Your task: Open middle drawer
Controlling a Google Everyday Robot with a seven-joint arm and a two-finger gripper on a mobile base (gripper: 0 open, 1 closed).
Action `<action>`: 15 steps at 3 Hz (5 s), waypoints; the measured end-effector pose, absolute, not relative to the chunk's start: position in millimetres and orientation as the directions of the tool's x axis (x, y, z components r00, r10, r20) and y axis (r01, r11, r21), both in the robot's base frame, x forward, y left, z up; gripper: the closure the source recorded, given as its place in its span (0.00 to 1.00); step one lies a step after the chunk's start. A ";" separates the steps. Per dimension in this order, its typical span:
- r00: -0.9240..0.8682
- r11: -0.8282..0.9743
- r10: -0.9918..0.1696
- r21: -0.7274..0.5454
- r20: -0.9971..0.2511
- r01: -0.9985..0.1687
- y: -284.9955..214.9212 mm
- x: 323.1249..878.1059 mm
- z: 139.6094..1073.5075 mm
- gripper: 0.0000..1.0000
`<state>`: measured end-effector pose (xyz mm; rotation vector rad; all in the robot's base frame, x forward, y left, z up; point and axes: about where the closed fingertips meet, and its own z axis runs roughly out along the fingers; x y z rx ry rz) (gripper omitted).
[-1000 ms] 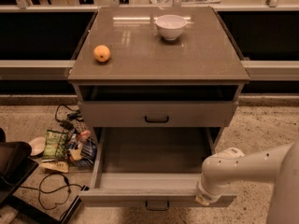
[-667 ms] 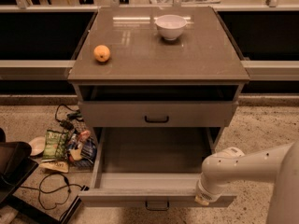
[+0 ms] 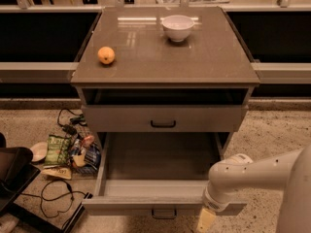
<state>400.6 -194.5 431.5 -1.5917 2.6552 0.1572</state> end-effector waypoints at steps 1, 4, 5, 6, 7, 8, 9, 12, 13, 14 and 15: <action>-0.471 0.466 -0.877 0.076 -0.095 -0.882 -195.1 398.9 428.7 0.00; -0.534 0.513 -0.839 0.172 -0.108 -0.841 -189.6 341.0 407.0 0.73; -0.534 0.513 -0.839 0.174 -0.104 -0.840 -188.3 338.1 408.9 0.96; -0.534 0.513 -0.839 0.174 -0.104 -0.840 -188.1 338.4 408.9 1.00; -0.534 0.513 -0.839 0.174 -0.104 -0.840 -188.1 338.4 408.9 1.00; -0.534 0.513 -0.839 0.174 -0.104 -0.840 -188.1 338.4 408.8 0.73; -0.534 0.513 -0.839 0.174 -0.104 -0.840 -188.1 338.4 408.8 0.50; -0.534 0.513 -0.839 0.174 -0.104 -0.840 -188.1 338.3 408.8 0.00; -0.500 0.477 -0.859 0.178 -0.115 -0.861 -189.3 342.4 425.8 0.00; -0.487 0.470 -0.847 0.127 -0.213 -0.873 -195.9 383.7 510.2 0.00; -0.428 0.433 -0.857 0.046 -0.286 -0.900 -222.2 423.6 605.9 0.00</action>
Offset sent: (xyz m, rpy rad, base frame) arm -0.0540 -0.0051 -0.0322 0.0738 0.0703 -0.0607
